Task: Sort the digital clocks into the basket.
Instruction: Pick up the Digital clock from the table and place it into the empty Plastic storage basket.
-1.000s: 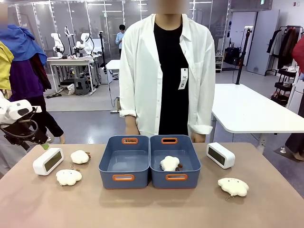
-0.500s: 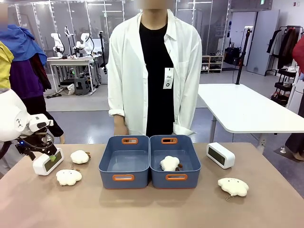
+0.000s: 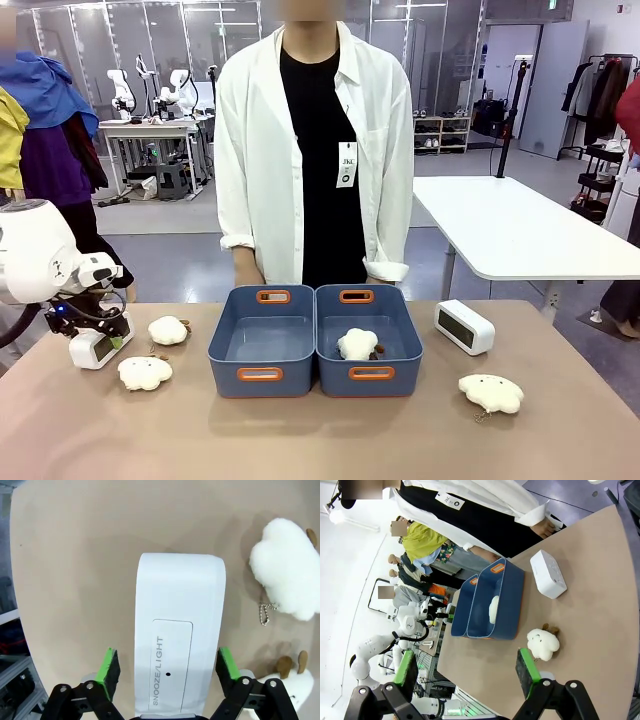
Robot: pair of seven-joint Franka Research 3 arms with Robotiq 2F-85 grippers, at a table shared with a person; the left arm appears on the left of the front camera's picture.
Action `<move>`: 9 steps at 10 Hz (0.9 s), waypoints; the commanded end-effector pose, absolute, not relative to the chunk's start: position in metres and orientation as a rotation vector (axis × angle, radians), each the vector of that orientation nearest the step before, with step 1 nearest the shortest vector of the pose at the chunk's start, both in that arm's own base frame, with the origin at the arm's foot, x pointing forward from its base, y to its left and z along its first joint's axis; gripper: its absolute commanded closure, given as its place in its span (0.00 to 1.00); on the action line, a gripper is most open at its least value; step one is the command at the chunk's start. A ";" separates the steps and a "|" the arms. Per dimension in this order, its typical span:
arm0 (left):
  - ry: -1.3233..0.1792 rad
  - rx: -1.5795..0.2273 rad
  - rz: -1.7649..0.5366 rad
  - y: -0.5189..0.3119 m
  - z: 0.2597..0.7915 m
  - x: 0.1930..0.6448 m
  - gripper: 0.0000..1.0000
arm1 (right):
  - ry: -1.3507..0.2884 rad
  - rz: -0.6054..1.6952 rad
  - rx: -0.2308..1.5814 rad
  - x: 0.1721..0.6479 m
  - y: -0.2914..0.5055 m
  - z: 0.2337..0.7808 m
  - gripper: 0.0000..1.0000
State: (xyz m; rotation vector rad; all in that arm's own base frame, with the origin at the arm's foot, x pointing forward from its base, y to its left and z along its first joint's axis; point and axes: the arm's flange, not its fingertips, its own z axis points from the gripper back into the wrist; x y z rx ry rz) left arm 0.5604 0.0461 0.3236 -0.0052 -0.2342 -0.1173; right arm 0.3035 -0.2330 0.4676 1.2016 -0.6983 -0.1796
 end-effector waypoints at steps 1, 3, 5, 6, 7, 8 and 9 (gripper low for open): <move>-0.230 -0.006 -0.118 0.051 0.334 0.559 0.62 | -0.710 -0.165 1.202 0.302 -0.232 0.469 0.00; -0.211 0.009 -0.107 0.053 0.336 0.551 1.00 | -0.710 -0.165 1.202 0.302 -0.232 0.469 0.00; -0.205 0.013 -0.108 0.054 0.336 0.549 0.83 | -0.710 -0.165 1.202 0.302 -0.232 0.469 0.00; -0.198 0.001 -0.108 0.055 0.336 0.549 0.94 | -0.710 -0.165 1.202 0.302 -0.232 0.469 0.00; -0.203 0.002 -0.102 0.058 0.339 0.547 1.00 | -0.710 -0.165 1.202 0.302 -0.232 0.469 0.00; -0.209 -0.014 -0.087 0.063 0.347 0.542 1.00 | -0.710 -0.165 1.202 0.302 -0.232 0.469 0.00; -0.197 -0.049 -0.075 0.074 0.364 0.528 1.00 | -0.710 -0.165 1.202 0.302 -0.232 0.469 0.00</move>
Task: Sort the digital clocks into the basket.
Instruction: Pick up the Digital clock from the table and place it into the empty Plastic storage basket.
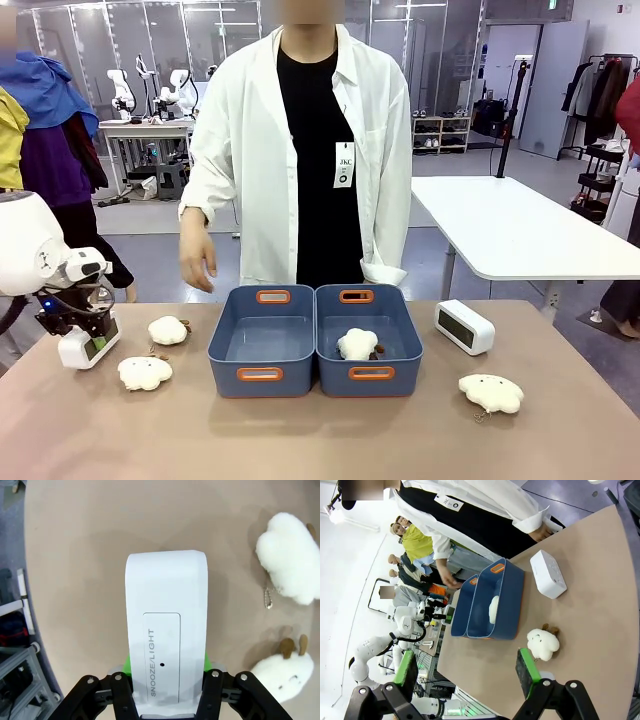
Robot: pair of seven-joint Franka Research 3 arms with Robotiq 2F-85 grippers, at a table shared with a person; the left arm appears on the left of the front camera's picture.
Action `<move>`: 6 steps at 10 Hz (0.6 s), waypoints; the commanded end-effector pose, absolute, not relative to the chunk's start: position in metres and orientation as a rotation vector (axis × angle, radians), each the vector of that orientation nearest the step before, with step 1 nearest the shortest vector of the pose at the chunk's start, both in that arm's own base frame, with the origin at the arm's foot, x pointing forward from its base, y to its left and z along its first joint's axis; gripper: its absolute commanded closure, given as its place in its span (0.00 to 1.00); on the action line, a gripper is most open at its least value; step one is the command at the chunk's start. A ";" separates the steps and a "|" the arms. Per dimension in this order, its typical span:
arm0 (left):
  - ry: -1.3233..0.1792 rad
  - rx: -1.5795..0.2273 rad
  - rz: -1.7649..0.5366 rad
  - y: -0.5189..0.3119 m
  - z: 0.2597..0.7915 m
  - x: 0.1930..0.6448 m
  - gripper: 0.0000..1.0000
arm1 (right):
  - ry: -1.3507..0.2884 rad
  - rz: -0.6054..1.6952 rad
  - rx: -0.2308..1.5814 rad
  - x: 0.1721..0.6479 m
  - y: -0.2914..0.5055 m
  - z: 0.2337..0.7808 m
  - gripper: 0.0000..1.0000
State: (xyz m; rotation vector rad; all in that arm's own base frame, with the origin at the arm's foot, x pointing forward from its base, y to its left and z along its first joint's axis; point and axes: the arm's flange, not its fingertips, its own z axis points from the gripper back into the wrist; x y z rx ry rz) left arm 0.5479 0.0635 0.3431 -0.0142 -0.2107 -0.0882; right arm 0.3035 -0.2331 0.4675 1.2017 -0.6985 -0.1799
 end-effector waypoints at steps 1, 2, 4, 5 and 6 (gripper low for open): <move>-0.217 -0.082 -0.064 0.097 0.388 0.502 1.00 | -0.710 -0.165 1.202 0.302 -0.232 0.469 0.00; -0.203 -0.177 -0.062 0.149 0.422 0.453 1.00 | -0.710 -0.165 1.202 0.302 -0.232 0.469 0.00; -0.304 -0.449 -0.096 0.249 0.457 0.353 1.00 | -0.710 -0.165 1.202 0.302 -0.232 0.469 0.00; -0.393 -0.500 -0.096 0.282 0.460 0.315 1.00 | -0.710 -0.165 1.202 0.302 -0.232 0.469 0.00; -0.479 -0.546 -0.008 0.309 0.457 0.281 1.00 | -0.710 -0.165 1.202 0.302 -0.232 0.469 0.00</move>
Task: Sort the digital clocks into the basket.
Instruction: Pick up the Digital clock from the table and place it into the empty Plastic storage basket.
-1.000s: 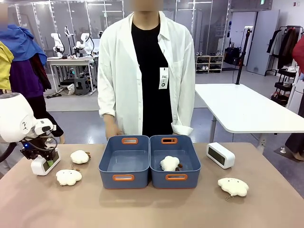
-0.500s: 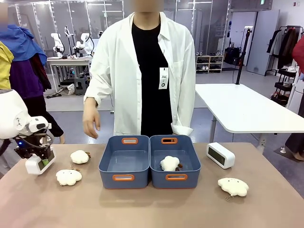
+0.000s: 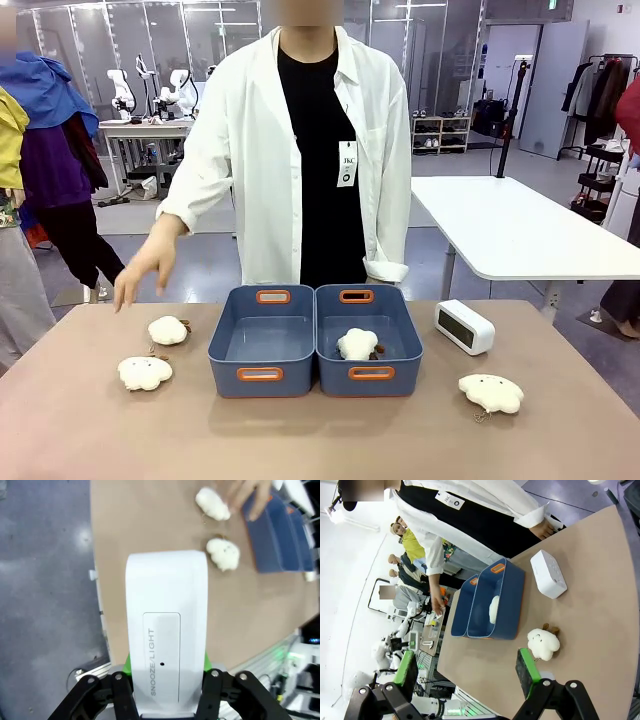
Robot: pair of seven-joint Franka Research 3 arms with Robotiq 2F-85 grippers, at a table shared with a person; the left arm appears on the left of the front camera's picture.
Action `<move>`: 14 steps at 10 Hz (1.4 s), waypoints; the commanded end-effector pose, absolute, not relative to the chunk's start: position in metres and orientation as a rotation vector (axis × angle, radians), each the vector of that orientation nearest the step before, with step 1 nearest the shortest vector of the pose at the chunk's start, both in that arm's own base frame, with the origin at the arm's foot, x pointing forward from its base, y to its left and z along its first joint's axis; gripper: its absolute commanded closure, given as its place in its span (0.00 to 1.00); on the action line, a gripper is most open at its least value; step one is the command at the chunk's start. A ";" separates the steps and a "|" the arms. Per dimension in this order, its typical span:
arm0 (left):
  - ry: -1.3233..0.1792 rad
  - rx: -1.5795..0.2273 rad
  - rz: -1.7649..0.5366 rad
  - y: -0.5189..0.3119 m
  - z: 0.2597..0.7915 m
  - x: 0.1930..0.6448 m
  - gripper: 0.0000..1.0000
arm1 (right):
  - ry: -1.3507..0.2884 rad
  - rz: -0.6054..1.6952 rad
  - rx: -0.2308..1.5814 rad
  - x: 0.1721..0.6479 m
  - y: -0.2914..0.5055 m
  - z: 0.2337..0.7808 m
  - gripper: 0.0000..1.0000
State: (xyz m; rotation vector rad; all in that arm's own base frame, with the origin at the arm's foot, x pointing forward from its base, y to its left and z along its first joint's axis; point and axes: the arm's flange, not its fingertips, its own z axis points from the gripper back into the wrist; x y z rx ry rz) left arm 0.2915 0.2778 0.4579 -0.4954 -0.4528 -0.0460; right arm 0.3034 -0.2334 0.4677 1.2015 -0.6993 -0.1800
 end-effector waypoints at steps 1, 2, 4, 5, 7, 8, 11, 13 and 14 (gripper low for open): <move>-0.522 -0.576 0.042 0.327 0.452 0.259 1.00 | -0.710 -0.165 1.202 0.302 -0.232 0.469 0.00; -0.566 -0.592 0.103 0.341 0.446 0.239 1.00 | -0.710 -0.165 1.202 0.302 -0.232 0.469 0.00; -0.640 -0.663 0.187 0.364 0.430 0.214 1.00 | -0.710 -0.165 1.202 0.302 -0.232 0.469 0.00; -0.636 -0.670 0.187 0.364 0.427 0.213 1.00 | -0.710 -0.165 1.202 0.302 -0.232 0.469 0.00; -0.650 -0.693 0.156 0.366 0.426 0.215 1.00 | -0.710 -0.165 1.202 0.302 -0.232 0.469 0.00; -0.618 -0.656 0.225 0.359 0.423 0.208 1.00 | -0.710 -0.165 1.202 0.302 -0.232 0.469 0.00; -0.618 -0.656 0.225 0.359 0.423 0.208 1.00 | -0.710 -0.165 1.202 0.302 -0.232 0.469 0.00; -0.618 -0.656 0.225 0.359 0.423 0.208 1.00 | -0.710 -0.165 1.202 0.302 -0.232 0.469 0.00; -0.618 -0.656 0.225 0.359 0.423 0.208 1.00 | -0.710 -0.165 1.202 0.302 -0.232 0.469 0.00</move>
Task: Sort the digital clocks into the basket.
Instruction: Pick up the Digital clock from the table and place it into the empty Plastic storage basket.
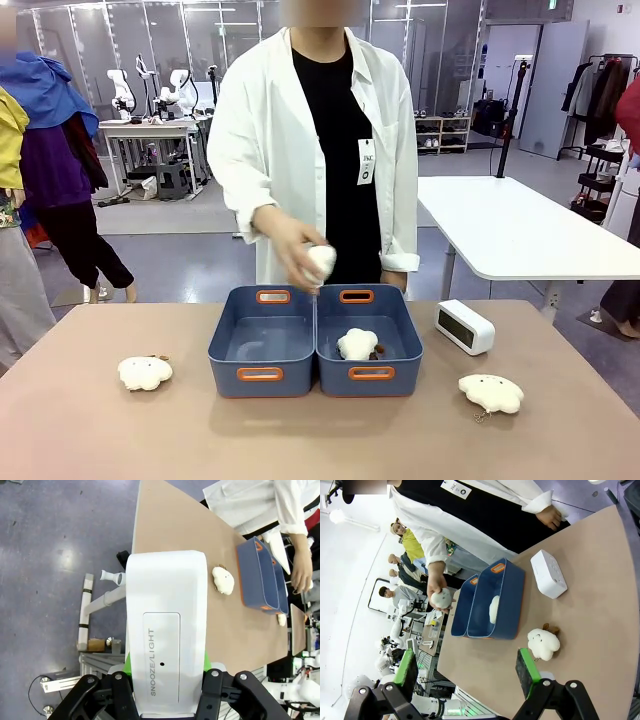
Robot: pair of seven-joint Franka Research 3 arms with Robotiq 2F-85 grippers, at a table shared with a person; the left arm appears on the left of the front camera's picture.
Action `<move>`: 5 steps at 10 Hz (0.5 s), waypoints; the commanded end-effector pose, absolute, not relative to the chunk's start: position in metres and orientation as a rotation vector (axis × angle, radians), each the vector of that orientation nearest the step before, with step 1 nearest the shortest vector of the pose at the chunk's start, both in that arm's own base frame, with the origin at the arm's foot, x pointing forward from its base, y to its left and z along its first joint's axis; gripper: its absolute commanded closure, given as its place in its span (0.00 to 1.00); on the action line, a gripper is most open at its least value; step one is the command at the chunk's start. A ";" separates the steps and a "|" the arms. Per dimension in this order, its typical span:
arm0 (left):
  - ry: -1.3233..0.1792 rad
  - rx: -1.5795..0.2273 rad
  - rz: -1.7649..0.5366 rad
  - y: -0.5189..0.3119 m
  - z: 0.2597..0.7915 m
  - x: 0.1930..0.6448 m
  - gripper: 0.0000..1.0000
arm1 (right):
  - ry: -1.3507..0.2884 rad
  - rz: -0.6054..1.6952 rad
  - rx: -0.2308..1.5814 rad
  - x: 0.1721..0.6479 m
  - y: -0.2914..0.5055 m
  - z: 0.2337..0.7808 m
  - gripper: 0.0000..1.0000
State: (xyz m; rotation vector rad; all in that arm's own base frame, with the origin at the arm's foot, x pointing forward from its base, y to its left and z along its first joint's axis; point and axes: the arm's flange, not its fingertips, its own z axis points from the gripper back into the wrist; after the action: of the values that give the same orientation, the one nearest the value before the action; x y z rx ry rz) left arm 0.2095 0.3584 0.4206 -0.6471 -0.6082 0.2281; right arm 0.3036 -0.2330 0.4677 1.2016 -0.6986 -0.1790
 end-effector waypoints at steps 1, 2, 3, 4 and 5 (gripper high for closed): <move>-0.618 -0.656 0.225 0.359 0.423 0.208 1.00 | -0.710 -0.165 1.202 0.302 -0.232 0.469 0.00; -0.618 -0.656 0.225 0.359 0.423 0.208 1.00 | -0.710 -0.165 1.202 0.302 -0.232 0.469 0.00; -0.618 -0.656 0.225 0.359 0.423 0.208 1.00 | -0.710 -0.165 1.202 0.302 -0.232 0.469 0.00; -0.618 -0.656 0.225 0.359 0.423 0.208 1.00 | -0.710 -0.165 1.202 0.302 -0.232 0.469 0.00; -0.618 -0.656 0.225 0.359 0.423 0.208 1.00 | -0.710 -0.165 1.202 0.302 -0.232 0.469 0.00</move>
State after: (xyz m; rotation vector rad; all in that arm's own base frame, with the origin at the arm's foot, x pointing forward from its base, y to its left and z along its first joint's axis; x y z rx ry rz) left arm 0.2096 0.3582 0.4206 -0.6463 -0.6072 0.2281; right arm 0.3036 -0.2330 0.4677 1.2016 -0.6986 -0.1790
